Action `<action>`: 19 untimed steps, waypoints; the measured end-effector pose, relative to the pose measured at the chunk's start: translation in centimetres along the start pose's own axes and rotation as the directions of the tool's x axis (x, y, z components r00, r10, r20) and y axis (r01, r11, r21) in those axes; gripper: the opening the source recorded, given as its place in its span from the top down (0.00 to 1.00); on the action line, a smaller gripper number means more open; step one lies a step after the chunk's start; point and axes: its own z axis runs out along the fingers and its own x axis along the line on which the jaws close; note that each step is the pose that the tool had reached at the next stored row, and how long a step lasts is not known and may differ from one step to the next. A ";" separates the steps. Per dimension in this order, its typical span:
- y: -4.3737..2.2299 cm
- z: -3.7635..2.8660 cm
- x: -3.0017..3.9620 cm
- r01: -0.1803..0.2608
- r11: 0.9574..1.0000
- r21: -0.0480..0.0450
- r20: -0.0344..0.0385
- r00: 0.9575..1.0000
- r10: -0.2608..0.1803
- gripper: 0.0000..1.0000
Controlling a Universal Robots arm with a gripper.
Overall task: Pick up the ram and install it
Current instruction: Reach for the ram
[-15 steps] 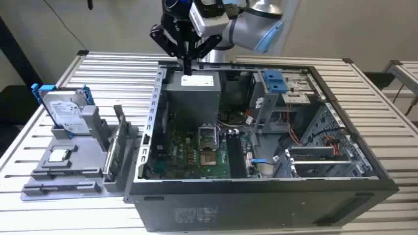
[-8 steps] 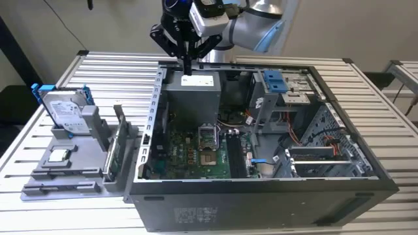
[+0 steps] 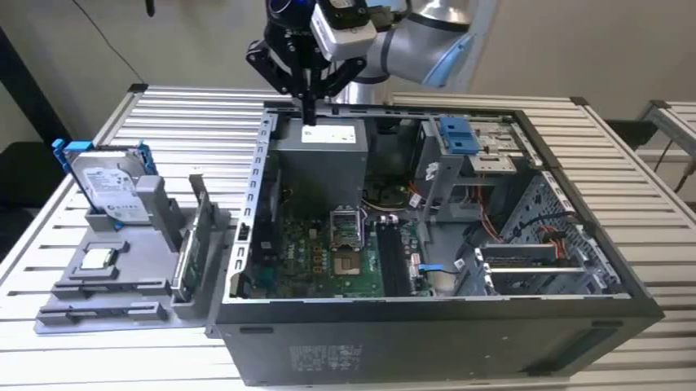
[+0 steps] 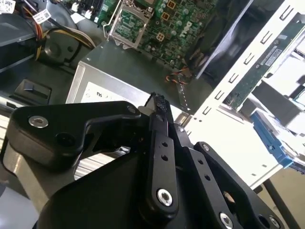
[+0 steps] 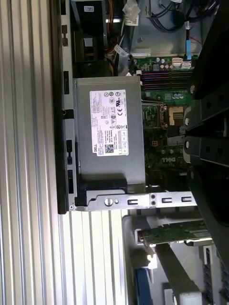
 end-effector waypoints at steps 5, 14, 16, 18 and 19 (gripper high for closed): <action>-0.03 0.00 0.48 0.000 1.000 0.000 0.000 1.000 0.000 0.89; -0.12 0.00 1.68 0.000 1.000 0.000 0.000 1.000 0.000 0.89; -0.15 0.00 2.08 0.000 1.000 0.000 0.000 1.000 0.000 0.89; -0.18 0.01 2.47 0.000 1.000 0.000 0.000 1.000 0.000 0.89; -0.19 0.01 2.62 0.000 1.000 0.000 0.000 1.000 0.000 0.89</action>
